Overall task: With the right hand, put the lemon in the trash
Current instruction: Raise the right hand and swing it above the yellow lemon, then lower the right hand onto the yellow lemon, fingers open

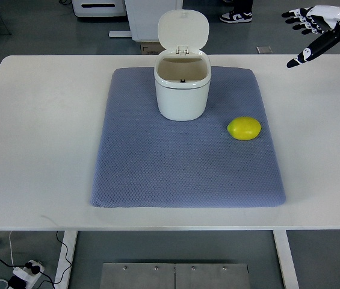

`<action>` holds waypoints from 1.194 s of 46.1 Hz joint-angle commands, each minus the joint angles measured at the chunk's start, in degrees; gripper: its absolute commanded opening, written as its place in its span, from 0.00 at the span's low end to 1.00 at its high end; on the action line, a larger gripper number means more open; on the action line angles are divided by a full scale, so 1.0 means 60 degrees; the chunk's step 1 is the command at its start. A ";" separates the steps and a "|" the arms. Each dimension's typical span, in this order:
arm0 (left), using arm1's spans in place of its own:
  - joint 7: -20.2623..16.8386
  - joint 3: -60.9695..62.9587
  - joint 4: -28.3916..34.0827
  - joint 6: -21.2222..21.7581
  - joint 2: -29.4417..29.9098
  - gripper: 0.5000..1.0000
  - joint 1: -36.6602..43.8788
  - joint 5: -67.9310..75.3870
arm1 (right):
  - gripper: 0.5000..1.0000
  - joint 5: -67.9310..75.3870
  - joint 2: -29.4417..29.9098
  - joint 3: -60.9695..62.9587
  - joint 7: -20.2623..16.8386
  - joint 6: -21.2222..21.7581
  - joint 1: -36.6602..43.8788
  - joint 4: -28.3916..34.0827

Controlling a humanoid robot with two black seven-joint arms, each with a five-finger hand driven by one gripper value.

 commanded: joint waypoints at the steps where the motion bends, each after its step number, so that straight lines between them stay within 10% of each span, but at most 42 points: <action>1: -0.0010 0.0000 0.0001 0.0000 0.0000 1.00 0.0002 0.0000 | 1.00 0.0000 0.0068 -0.0416 -0.0017 -0.0014 0.0221 0.0032; 55: -0.0010 0.0000 -0.0014 0.0000 0.0000 1.00 0.0002 0.0000 | 0.96 0.0146 0.3100 -0.3991 -0.1145 -0.1801 0.2565 0.3342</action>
